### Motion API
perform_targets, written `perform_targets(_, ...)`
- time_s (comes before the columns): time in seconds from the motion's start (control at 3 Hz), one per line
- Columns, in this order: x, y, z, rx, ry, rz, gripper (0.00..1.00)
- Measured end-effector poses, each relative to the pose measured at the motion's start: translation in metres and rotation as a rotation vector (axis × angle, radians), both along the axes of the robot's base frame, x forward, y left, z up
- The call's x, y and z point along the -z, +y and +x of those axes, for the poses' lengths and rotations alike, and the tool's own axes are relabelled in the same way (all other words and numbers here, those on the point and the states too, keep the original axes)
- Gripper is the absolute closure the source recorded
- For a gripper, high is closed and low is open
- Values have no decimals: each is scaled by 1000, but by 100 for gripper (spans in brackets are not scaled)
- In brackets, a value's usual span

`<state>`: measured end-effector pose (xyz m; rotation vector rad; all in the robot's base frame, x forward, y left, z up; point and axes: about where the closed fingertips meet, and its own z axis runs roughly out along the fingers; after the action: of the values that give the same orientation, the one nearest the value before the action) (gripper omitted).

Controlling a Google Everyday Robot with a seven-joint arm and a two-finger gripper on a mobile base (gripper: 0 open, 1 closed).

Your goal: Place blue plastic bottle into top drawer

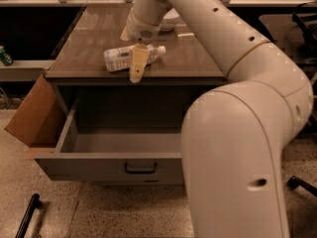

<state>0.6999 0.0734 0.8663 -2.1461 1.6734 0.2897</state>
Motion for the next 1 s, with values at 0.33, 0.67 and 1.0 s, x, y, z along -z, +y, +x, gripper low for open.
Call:
perform_targets(0.33, 15, 8, 3, -11, 29, -27, 0)
perform_targets(0.67, 23, 9, 6, -6, 34, -52, 18)
perform_targets(1.0, 26, 7, 7, 0, 35, -66, 42)
